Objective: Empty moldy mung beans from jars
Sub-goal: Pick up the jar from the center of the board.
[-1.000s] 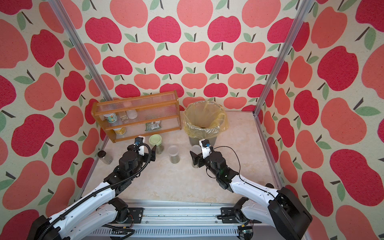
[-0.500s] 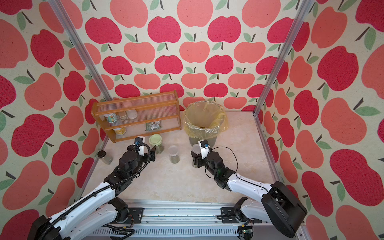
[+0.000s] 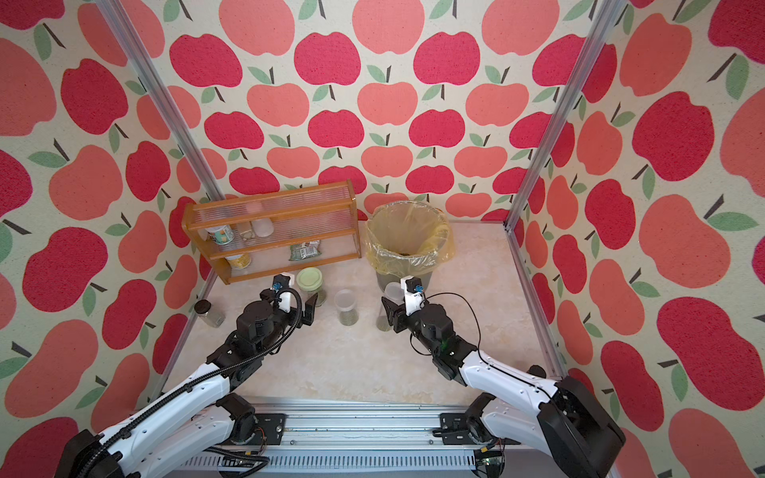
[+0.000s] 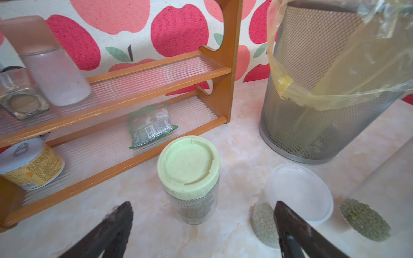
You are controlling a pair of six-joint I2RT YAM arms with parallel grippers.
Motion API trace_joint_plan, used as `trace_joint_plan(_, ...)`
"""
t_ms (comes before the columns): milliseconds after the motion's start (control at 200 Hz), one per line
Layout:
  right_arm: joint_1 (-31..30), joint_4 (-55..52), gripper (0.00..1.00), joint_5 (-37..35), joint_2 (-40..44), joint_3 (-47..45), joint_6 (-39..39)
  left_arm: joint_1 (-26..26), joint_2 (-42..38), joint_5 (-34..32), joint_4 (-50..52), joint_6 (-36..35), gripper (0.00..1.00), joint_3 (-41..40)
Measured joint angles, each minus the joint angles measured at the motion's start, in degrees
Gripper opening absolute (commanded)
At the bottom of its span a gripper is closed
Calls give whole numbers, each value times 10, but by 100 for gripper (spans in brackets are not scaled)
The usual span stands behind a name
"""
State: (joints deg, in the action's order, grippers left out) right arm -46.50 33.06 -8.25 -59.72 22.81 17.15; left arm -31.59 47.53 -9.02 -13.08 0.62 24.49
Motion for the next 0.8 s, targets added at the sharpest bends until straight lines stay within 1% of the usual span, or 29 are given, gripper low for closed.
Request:
trace_joint_plan(145,0,-57,54,33,59,26,4,0,-36,50,-8,-1,100,0)
trace_joint_plan(215,0,-87,54,42,81,55,4,0,-48,66,-12,-1,100,2)
trace_joint_plan(330,0,-121,55,61,98,118,3,-1,-46,83,-14,0,100,17)
trace_joint_plan(470,3,-154,54,94,88,203,3,-1,-28,106,-14,0,100,59)
trace_joint_plan(555,18,-170,54,111,67,256,4,-1,-11,126,-17,0,100,92)
trace_joint_plan(690,58,-173,54,137,43,295,26,-3,15,154,-40,0,100,133)
trace_joint_plan(800,93,-173,53,159,22,314,60,-3,46,180,-57,0,100,161)
